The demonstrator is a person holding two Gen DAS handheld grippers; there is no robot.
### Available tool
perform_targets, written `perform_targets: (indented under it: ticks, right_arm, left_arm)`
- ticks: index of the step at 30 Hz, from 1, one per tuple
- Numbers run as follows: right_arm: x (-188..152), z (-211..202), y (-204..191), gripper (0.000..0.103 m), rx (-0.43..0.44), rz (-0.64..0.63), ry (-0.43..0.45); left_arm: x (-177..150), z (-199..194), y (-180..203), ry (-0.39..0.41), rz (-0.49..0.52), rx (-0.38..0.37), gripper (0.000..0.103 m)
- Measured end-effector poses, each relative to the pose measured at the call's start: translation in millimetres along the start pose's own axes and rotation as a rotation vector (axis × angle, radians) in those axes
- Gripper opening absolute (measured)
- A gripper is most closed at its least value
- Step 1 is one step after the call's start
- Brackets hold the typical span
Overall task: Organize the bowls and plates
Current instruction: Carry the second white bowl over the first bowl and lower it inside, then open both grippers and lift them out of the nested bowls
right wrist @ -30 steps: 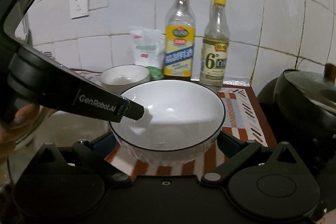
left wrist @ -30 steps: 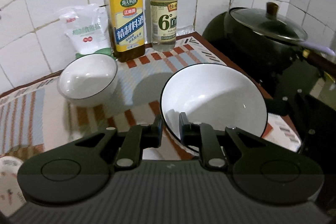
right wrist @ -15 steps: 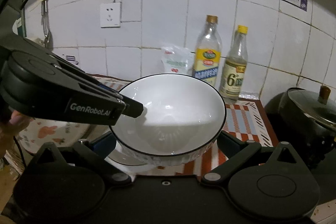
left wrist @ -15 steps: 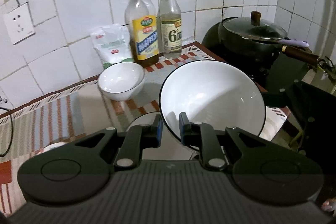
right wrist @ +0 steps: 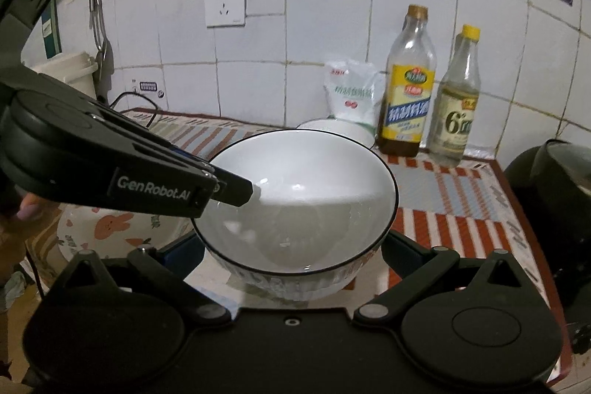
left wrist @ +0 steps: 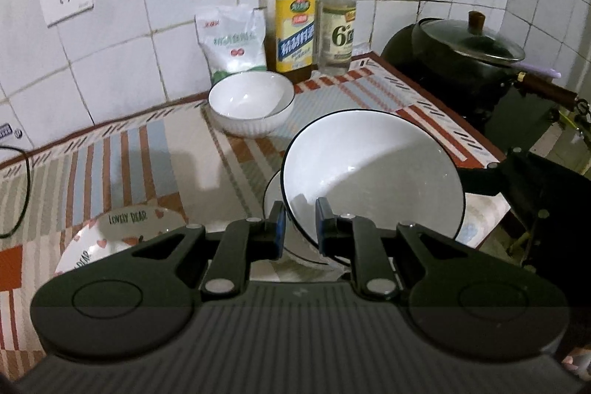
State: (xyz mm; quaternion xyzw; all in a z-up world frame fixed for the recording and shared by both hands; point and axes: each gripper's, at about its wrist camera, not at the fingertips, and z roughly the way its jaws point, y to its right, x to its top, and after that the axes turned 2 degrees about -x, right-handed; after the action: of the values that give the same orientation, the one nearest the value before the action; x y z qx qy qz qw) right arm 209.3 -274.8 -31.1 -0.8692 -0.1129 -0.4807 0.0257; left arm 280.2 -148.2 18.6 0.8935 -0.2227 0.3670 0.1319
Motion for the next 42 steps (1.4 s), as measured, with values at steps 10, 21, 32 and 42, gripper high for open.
perform_targets:
  ticks: [10, 21, 32, 42]
  right_arm:
    - [-1.5, 19.5, -2.9, 0.103, -0.001, -0.005, -0.043]
    - [-0.6, 31.5, -1.8, 0.103, -0.021, -0.02, -0.072]
    - [-2.6, 48.0, 0.3, 0.103, -0.022, -0.041, -0.108]
    - [-5.7, 48.1, 3.6, 0.103, -0.02, -0.045, -0.084]
  left_arm:
    - [-5.5, 19.4, -17.7, -0.024, -0.043, -0.03, 0.015]
    - [-7.1, 33.3, -21.4, -0.028, -0.055, -0.034, 0.014]
    - [-10.9, 49.2, -26.5, -0.025, -0.055, -0.026, 0.015]
    - [-12.3, 48.4, -23.8, -0.002, -0.029, -0.004, 0.019]
